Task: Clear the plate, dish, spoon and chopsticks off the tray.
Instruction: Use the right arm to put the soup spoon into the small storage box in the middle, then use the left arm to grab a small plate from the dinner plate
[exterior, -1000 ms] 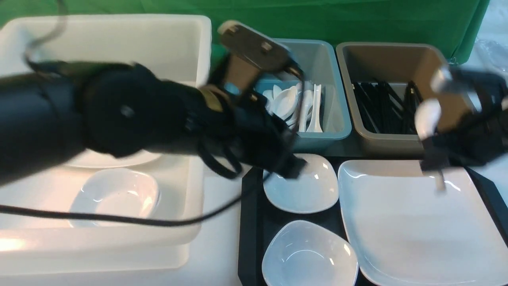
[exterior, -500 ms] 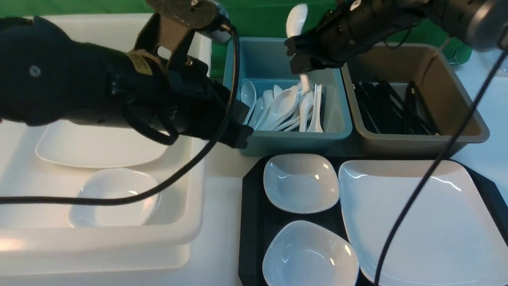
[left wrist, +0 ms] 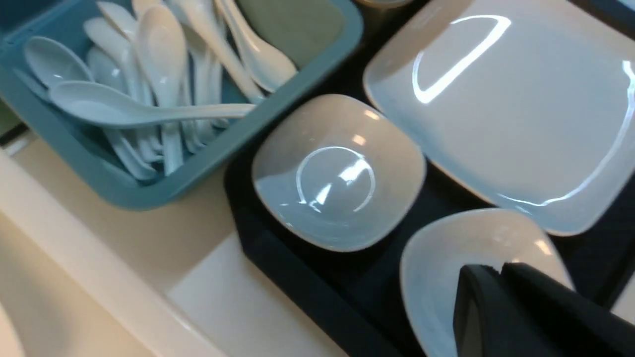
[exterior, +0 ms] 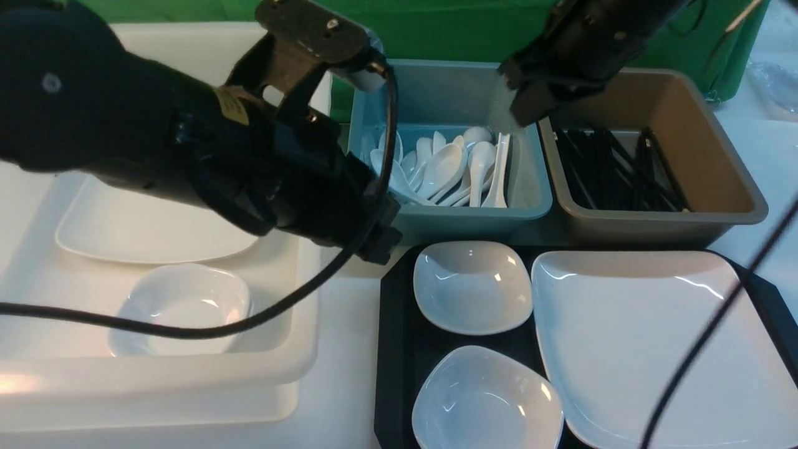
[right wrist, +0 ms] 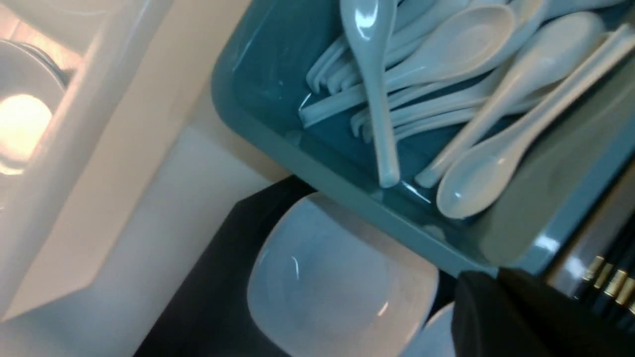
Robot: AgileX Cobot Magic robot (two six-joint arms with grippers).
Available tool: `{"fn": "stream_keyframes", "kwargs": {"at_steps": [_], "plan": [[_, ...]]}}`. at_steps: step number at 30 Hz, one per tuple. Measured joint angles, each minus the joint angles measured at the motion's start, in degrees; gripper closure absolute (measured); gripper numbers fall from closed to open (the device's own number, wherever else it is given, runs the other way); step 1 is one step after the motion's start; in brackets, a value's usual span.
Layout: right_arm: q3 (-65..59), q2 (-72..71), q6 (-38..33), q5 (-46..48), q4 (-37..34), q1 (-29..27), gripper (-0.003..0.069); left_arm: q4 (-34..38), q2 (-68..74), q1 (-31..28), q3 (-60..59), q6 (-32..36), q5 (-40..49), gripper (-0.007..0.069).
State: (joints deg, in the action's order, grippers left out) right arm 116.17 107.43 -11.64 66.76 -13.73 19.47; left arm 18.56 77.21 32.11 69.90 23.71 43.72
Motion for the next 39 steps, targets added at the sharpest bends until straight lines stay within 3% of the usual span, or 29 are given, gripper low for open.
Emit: {"fn": "stream_keyframes", "kwargs": {"at_steps": [9, 15, 26, 30, 34, 39], "plan": [[-27.9, -29.0, -1.0, -1.7, 0.4, -0.8, 0.0631, -10.9, 9.0, 9.3, 12.8, -5.9, 13.6, 0.061], [-57.9, -51.3, 0.4, -9.7, 0.9, -0.9, 0.0631, -12.8, 21.0, 15.8, 15.3, -10.5, 18.9, 0.061], [-72.4, -67.5, 4.5, -9.9, 1.0, -0.9, 0.0634, -13.3, 31.4, 15.9, 15.6, -10.0, 15.9, 0.0575], [-73.2, -68.6, 6.1, -9.8, 0.8, -0.9, 0.0634, -16.7, 33.4, 15.9, 15.6, -11.7, 12.8, 0.0458], [-73.5, -68.6, 5.8, -9.7, 0.4, -0.9, 0.0636, -19.6, 35.2, 15.9, 15.6, -14.6, 9.8, 0.027], [-73.5, -68.6, 4.6, -10.1, 0.3, -0.9, 0.0635, -19.8, 36.0, 15.8, 15.6, -15.9, 8.1, 0.0131]]}}
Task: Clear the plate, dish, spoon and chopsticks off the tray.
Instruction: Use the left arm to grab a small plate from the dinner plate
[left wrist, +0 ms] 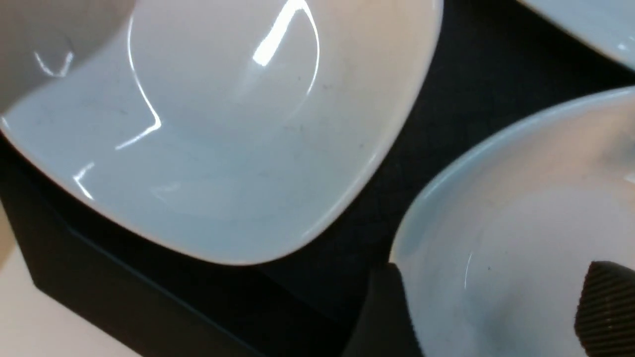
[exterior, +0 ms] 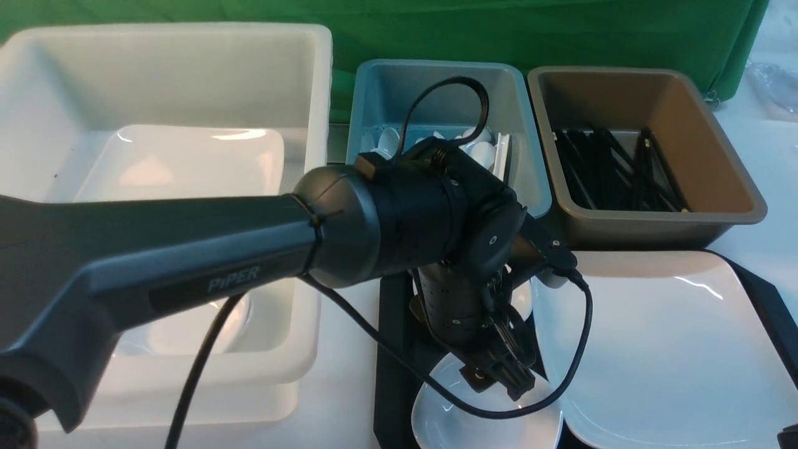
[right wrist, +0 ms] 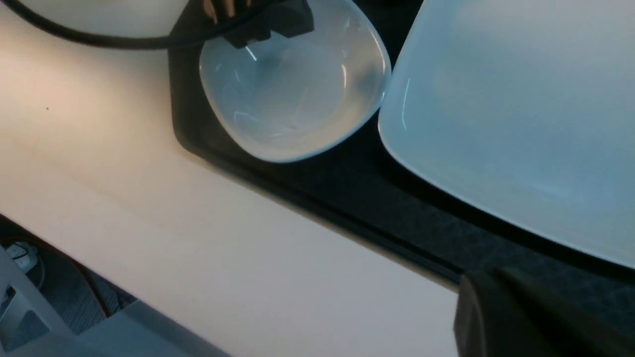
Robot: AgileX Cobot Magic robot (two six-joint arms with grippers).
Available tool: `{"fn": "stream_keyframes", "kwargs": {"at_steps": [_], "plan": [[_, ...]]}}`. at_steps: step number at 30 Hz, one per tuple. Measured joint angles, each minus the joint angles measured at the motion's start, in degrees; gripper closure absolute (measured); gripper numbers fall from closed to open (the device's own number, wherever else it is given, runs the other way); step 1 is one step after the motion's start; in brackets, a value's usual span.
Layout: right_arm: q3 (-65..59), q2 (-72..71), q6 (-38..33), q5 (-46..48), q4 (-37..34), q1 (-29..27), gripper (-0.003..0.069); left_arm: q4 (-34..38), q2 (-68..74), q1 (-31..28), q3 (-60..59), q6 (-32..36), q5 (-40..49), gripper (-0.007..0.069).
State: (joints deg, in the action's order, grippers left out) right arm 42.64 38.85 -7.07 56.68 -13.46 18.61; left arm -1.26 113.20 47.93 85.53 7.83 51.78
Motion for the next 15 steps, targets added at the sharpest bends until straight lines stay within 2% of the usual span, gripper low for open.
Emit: {"fn": "stream_keyframes", "kwargs": {"at_steps": [3, 8, 15], "plan": [[0.0, 0.0, 0.0, -0.6, 0.0, 0.0, 0.0635, 0.0, 0.1, 0.0, 0.0, -0.2, -0.6, 0.0104], [0.0, 0.0, -0.1, -0.7, -0.1, 0.0, 0.0635, -1.4, 1.5, 0.0, 0.0, -3.6, -0.6, 0.0101], [0.0, 0.0, -1.6, -0.7, -0.1, 0.0, 0.0635, -2.2, 3.9, 0.0, 0.0, -4.8, -0.5, 0.0103]]}}
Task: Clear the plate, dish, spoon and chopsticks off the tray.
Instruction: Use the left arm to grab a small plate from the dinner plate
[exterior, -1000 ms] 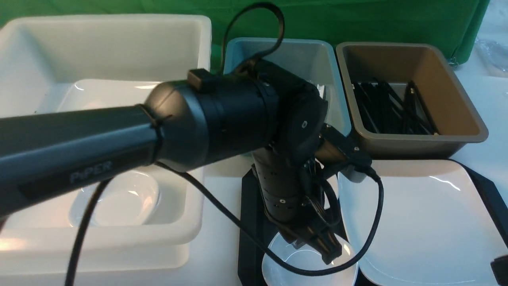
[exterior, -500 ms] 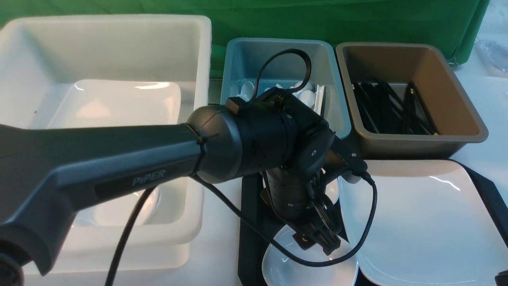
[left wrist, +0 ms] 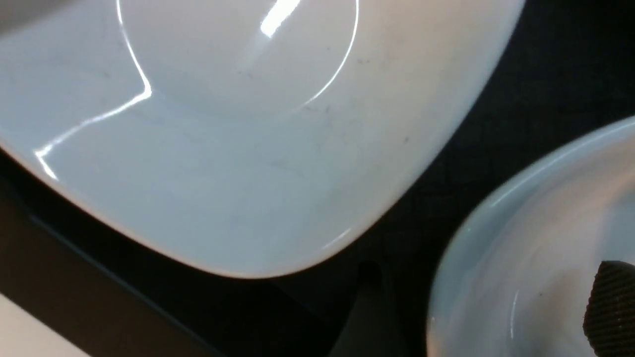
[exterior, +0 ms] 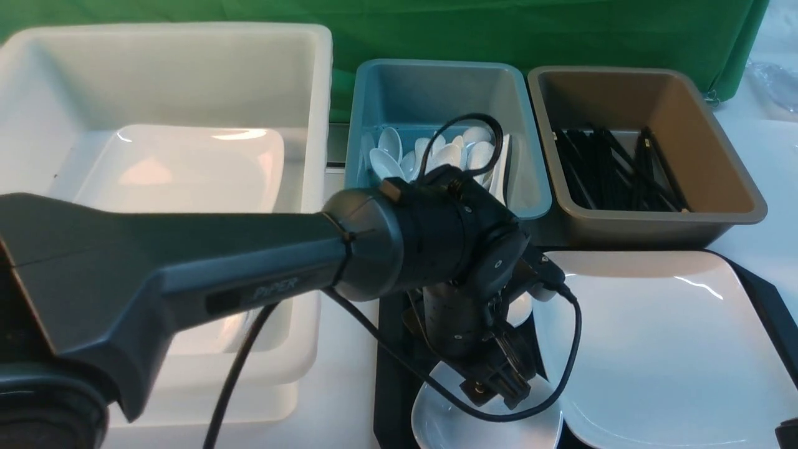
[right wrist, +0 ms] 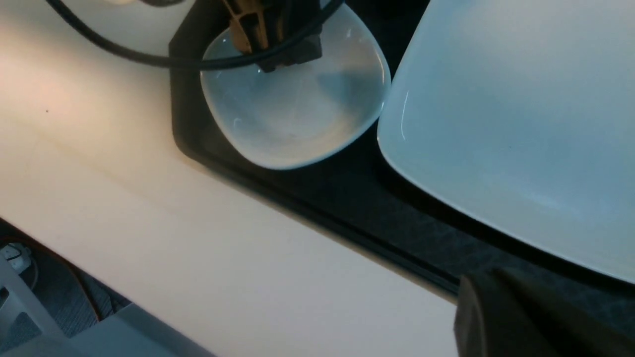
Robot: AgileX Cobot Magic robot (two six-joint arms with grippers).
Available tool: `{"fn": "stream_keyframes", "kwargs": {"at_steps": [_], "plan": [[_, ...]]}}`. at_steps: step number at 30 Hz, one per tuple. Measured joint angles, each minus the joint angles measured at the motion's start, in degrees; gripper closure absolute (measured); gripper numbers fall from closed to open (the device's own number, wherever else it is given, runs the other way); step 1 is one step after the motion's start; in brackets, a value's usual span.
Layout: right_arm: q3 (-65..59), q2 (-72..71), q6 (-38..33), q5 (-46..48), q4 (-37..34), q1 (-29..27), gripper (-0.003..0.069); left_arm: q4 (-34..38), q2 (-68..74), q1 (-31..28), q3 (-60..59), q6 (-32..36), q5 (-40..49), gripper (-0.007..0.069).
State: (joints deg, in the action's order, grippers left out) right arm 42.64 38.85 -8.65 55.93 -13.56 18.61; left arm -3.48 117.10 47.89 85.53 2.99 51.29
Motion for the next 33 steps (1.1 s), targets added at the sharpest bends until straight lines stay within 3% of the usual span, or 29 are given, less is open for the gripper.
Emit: {"fn": "stream_keyframes", "kwargs": {"at_steps": [11, 13, 17, 19, 30, 33], "plan": [[0.0, 0.0, -1.4, -0.4, 0.0, 0.0, 0.0635, 1.4, 1.8, 0.0, 0.0, -1.3, -0.2, 0.0123], [0.0, 0.0, -1.4, -0.4, 0.0, 0.0, 0.0635, 1.5, 1.9, 0.0, 0.0, -1.3, -0.2, 0.0148], [0.0, 0.0, -2.1, -0.5, 0.0, 0.0, 0.0635, 1.6, 1.9, -0.1, 0.2, -1.3, 1.4, 0.0356], [0.0, 0.0, -2.6, -0.5, 0.0, 0.0, 0.0635, 2.1, 1.4, -0.3, 0.5, -1.2, 2.8, 0.042], [0.0, 0.0, -2.8, -0.7, 0.0, 0.0, 0.0635, 1.7, 0.3, -0.4, 0.6, -1.5, 5.2, 0.0445], [0.0, 0.0, -2.8, -0.8, 0.0, 0.0, 0.0635, 1.3, -1.6, -0.4, 0.6, -1.5, 6.4, 0.05]]}}
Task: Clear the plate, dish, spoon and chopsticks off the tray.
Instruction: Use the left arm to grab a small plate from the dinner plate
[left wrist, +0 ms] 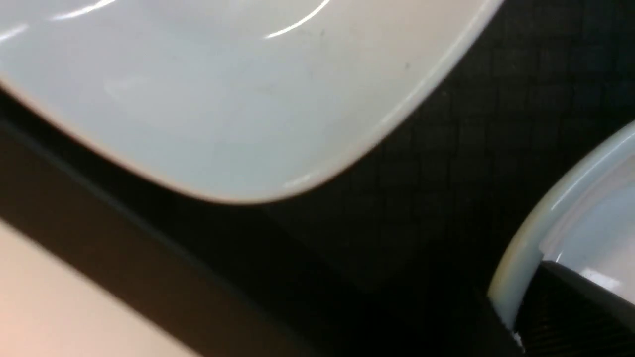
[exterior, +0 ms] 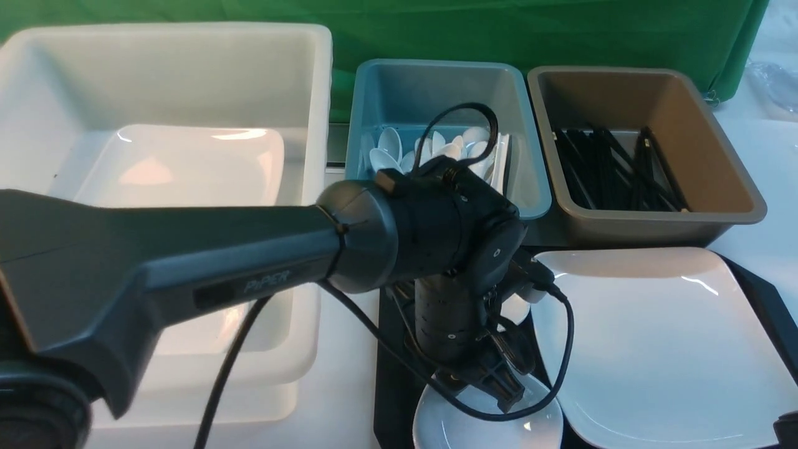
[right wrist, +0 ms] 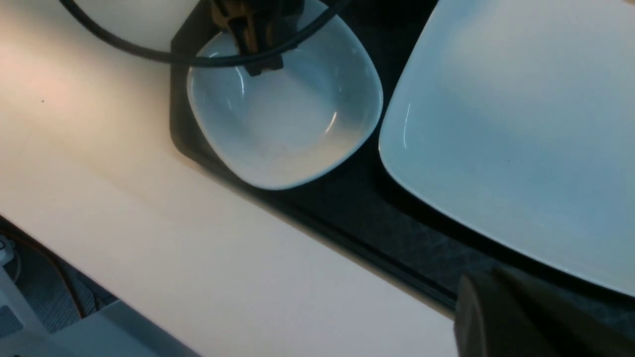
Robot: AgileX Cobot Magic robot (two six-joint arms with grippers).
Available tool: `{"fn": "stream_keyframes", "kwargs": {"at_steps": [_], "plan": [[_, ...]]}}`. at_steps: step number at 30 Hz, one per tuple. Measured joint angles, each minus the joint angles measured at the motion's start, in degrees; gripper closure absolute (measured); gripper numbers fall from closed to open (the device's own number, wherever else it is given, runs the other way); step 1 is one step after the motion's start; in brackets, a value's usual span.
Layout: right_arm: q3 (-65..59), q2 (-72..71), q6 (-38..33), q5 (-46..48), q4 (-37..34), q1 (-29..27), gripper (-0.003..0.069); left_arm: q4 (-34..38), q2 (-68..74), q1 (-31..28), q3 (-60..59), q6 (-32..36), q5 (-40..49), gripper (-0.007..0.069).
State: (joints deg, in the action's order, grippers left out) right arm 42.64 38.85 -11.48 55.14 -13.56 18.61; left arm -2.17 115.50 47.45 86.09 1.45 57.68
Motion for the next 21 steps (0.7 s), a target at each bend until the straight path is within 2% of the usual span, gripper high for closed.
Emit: {"fn": "stream_keyframes", "kwargs": {"at_steps": [4, 7, 12, 21], "plan": [[0.0, 0.0, -1.3, 0.0, -1.0, 0.0, 0.0635, -0.7, -3.7, 0.1, 0.0, 0.0, 0.6, 0.0573], [0.0, 0.0, -6.8, -0.1, -5.4, 0.0, 0.0635, -1.1, -6.2, 0.1, 0.0, 0.1, 0.8, 0.0601], [0.0, 0.0, -14.6, -0.8, -12.6, 0.0, 0.0634, -1.1, -9.4, 0.1, 0.0, 0.1, 0.8, 0.0606], [0.5, 0.0, -16.4, -3.6, -15.3, 0.0, 0.0631, -0.7, -12.6, 0.1, 3.1, 0.1, 2.2, 0.0606]]}}
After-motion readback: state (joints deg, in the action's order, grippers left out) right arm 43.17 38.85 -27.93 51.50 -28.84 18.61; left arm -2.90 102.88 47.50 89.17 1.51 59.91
